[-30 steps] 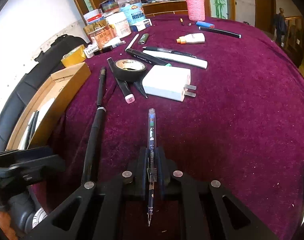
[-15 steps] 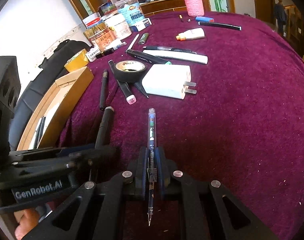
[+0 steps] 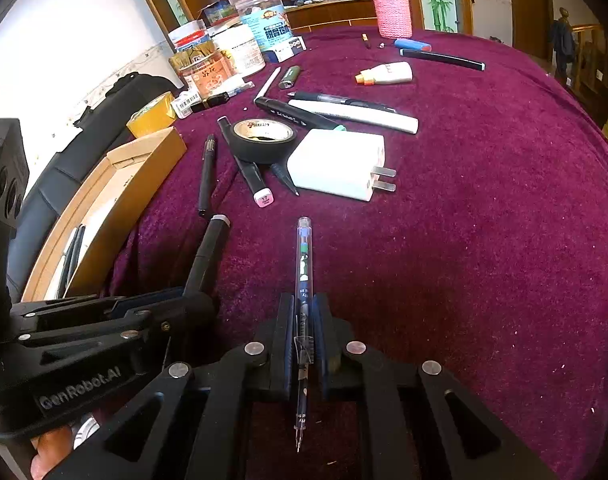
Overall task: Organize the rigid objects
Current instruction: 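Carry both pens into the tray and lower them beside the others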
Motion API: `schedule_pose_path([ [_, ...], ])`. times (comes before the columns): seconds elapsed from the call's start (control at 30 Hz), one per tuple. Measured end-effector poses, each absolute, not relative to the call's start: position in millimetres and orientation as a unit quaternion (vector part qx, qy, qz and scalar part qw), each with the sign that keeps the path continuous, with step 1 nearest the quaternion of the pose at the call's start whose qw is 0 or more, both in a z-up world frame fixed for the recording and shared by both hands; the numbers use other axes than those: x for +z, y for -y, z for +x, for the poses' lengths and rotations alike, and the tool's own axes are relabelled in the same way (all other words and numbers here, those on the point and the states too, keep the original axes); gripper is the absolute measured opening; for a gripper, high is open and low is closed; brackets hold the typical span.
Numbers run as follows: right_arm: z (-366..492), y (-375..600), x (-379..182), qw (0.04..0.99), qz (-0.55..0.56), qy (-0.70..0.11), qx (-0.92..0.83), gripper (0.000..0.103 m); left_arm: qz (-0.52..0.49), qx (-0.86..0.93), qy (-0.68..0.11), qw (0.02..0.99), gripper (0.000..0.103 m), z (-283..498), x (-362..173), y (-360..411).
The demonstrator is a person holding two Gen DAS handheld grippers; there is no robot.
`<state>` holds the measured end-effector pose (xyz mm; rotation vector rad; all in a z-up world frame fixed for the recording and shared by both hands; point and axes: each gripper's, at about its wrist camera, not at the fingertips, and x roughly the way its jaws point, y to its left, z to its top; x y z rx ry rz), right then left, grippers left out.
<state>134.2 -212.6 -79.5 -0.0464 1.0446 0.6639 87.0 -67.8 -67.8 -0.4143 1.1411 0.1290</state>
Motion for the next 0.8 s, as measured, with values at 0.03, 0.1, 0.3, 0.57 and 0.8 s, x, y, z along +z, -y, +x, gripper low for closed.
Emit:
schedule_pose_path([
  [0.03,134.6,214.2,-79.3,0.813,-0.015,-0.49,0.314,0.009,-0.203,0.059,-0.53,0.821,0.016,83.6,-64.6,64.3],
  [0.1,133.5,216.8,-76.9,0.814,-0.006,-0.483,0.322,0.009,-0.215,0.053,-0.523,0.823,0.015,78.3,-59.5,60.1],
  [0.3,125.0,214.2,-70.9,0.809,0.009,-0.479,0.341,0.009,-0.265,0.018,-0.498,0.825,0.014,49.9,-31.2,36.8],
  [0.57,86.3,163.7,-25.1,0.781,0.008,-0.45,0.434,0.009,-0.311,0.048,-0.445,0.838,0.014,-10.9,7.2,-37.4],
  [0.8,67.4,91.7,-23.3,0.738,-0.023,-0.467,0.487,0.009,-0.343,0.109,-0.416,0.835,0.014,-44.7,8.4,-106.7],
])
